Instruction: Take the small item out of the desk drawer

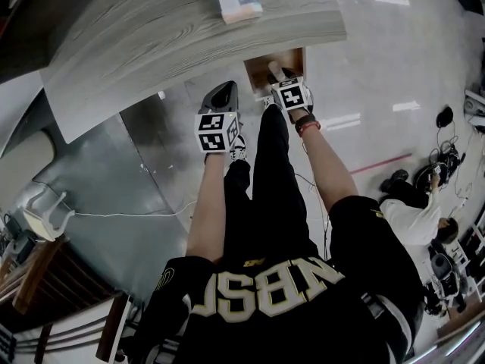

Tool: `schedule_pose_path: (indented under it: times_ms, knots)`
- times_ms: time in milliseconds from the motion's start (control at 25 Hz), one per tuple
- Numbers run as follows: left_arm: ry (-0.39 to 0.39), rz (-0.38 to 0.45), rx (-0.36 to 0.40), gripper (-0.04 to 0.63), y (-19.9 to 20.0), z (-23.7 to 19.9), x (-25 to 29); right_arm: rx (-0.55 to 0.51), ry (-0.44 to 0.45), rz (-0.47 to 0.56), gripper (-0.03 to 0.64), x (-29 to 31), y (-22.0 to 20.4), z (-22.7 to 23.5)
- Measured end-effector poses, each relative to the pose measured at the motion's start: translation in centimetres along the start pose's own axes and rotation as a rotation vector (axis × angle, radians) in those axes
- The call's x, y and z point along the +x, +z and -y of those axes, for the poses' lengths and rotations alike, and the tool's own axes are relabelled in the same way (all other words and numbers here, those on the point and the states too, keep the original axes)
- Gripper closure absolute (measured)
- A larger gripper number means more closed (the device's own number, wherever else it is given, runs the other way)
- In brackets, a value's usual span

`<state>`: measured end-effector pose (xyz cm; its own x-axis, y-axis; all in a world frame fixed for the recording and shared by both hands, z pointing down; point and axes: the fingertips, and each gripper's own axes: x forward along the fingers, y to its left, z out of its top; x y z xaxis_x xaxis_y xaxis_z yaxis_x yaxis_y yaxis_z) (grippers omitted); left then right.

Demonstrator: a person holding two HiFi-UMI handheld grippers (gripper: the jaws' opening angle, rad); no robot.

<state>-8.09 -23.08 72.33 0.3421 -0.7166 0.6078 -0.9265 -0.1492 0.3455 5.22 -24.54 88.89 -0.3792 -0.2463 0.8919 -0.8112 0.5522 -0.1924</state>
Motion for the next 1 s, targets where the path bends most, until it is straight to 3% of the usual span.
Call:
schedule_pose_path:
  times_ms: [520, 1000]
  knots:
    - [0.007, -0.013, -0.052, 0.583, -1.1, -0.1, 1.0, -0.001, 0.0, -0.026, 0.42, 2.1, 0.4, 0.6]
    - [0.011, -0.024, -0.051, 0.583, -1.5, -0.1, 1.0, -0.008, -0.004, -0.022, 0.468, 2.4, 0.5, 1.2]
